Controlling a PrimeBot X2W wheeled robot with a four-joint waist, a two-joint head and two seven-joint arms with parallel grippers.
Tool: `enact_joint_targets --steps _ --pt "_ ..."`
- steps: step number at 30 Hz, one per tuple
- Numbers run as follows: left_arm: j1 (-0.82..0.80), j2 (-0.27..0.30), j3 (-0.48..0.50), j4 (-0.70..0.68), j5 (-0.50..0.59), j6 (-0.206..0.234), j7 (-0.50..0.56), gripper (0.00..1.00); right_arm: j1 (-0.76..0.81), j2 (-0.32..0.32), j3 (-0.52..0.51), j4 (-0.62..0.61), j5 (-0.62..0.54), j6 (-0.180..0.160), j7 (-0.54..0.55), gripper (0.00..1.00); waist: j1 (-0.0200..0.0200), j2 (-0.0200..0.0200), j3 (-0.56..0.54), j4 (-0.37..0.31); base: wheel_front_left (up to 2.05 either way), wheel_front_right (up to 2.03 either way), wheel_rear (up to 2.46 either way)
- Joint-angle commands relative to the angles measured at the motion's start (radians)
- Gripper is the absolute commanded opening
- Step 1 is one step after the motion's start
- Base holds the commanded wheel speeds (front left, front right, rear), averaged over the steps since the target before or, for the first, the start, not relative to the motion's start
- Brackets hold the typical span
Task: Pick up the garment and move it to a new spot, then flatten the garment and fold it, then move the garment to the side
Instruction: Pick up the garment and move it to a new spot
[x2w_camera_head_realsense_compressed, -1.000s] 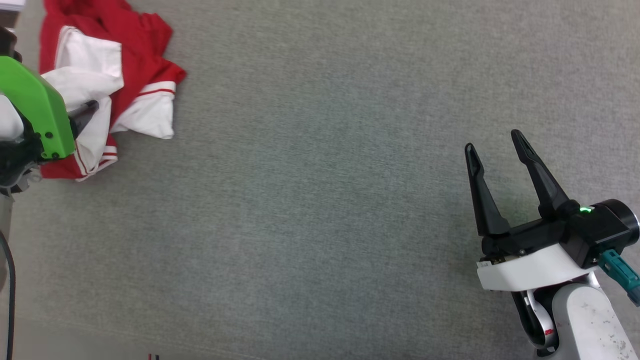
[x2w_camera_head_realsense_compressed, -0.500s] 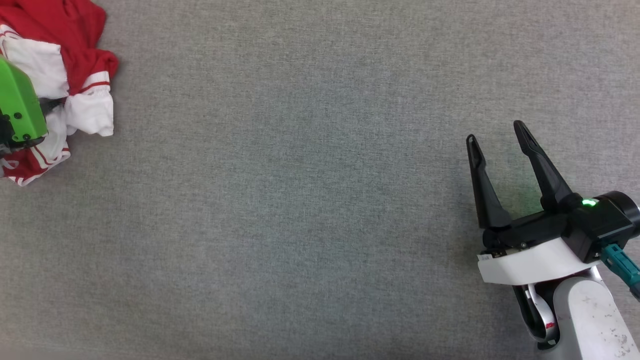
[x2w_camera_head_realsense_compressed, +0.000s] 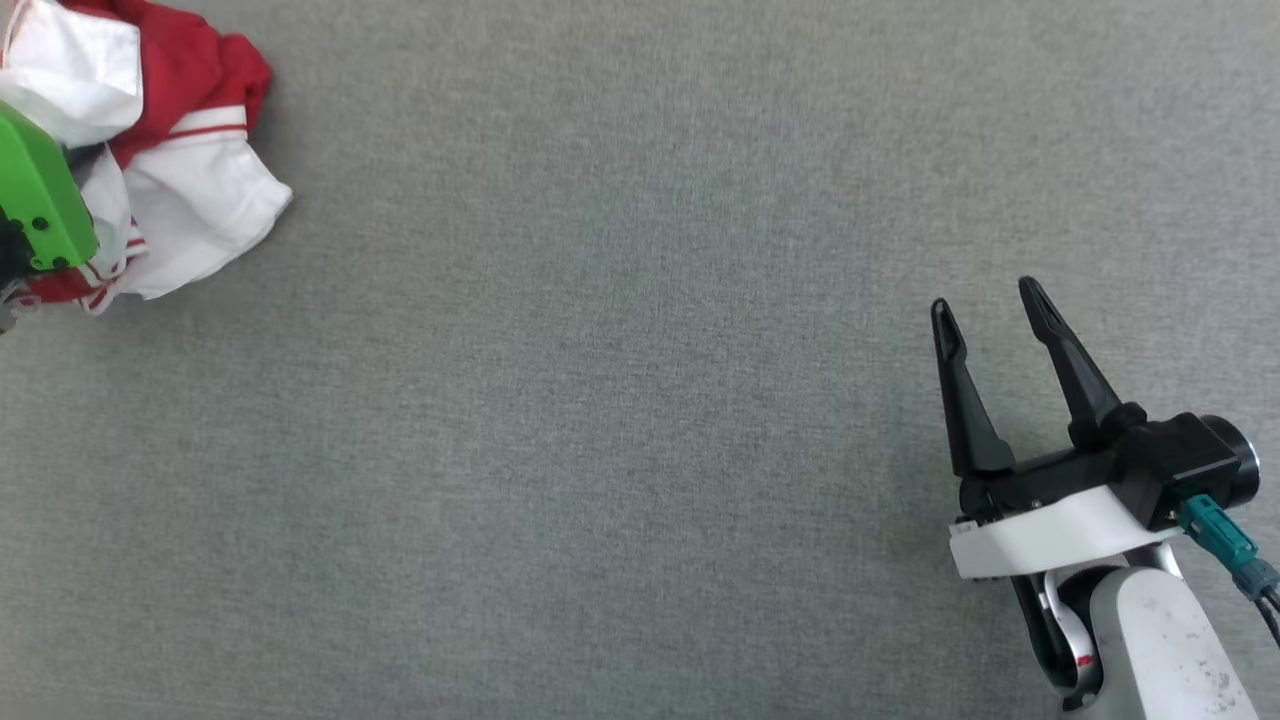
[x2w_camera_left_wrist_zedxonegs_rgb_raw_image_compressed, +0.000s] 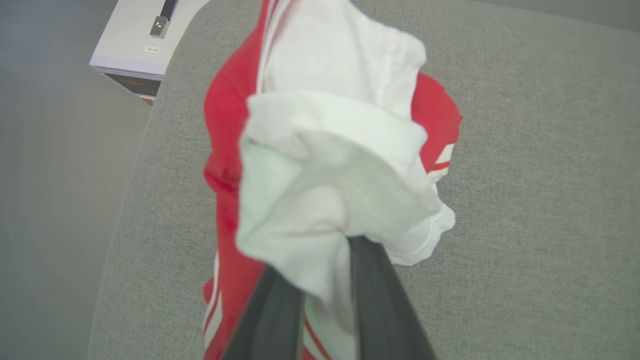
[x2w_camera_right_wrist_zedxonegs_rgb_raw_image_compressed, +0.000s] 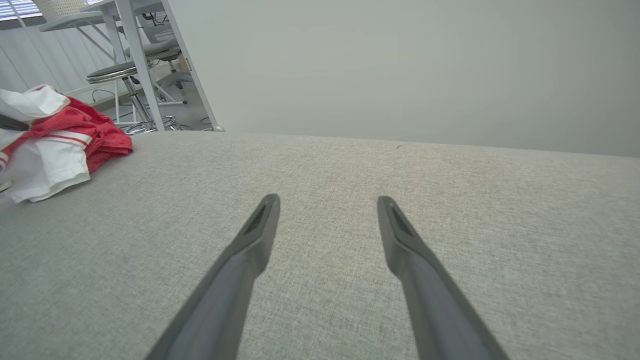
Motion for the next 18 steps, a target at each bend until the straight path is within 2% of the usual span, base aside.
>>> enact_joint_targets --steps 1,11,18 --pt "-0.002 0.013 -0.014 -0.023 0.008 -0.003 -0.029 0.0 0.014 0.005 -0.007 0.013 0.012 -0.001 -0.009 1.0 -0.0001 0.0 -0.097 0.003 0.0 0.0 0.0" --pt "-0.009 0.026 -0.093 -0.205 0.039 -0.003 -0.152 0.0 0.067 0.032 -0.032 0.076 0.031 -0.001 -0.026 1.0 -0.0001 0.0 -0.248 -0.007 0.0 0.0 0.0" --pt "0.009 -0.032 -0.142 -0.32 0.057 0.0 -0.181 0.0 0.088 0.041 -0.053 0.085 0.04 -0.001 -0.029 1.0 -0.0001 0.0 -0.303 -0.05 0.0 0.0 0.0"
